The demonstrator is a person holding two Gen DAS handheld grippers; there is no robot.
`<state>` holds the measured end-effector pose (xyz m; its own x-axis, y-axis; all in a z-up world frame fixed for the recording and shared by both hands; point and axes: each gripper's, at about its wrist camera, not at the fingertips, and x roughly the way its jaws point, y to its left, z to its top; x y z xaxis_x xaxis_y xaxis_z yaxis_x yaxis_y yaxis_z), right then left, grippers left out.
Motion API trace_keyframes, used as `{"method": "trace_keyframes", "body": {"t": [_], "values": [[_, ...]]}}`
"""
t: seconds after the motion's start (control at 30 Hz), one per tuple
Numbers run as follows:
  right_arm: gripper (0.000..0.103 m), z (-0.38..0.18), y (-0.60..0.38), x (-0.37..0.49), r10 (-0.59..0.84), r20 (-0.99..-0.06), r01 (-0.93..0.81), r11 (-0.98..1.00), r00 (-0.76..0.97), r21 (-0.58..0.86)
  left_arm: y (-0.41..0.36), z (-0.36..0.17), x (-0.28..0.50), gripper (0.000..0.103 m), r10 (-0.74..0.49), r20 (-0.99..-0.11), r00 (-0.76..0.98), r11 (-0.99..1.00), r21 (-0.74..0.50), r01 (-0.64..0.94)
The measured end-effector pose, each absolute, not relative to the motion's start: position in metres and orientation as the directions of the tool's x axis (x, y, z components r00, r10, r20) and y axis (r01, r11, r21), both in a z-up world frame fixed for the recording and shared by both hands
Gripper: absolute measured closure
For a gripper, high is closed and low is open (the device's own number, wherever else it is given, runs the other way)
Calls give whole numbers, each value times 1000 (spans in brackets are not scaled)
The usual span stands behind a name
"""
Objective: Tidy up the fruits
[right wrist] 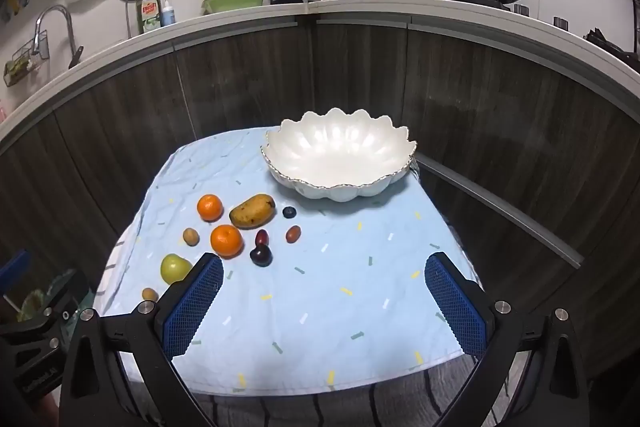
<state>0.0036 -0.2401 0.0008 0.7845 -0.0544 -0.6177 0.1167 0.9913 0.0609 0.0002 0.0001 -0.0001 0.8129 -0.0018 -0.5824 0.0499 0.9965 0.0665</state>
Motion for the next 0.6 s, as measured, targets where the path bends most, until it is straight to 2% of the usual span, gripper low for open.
{"method": "trace_keyframes", "body": {"t": [0.6], "values": [[1,5,-247,-2,-65,-592,132,989,804,72,0,0,-1,0,1,-569,823,997,65,44]]}}
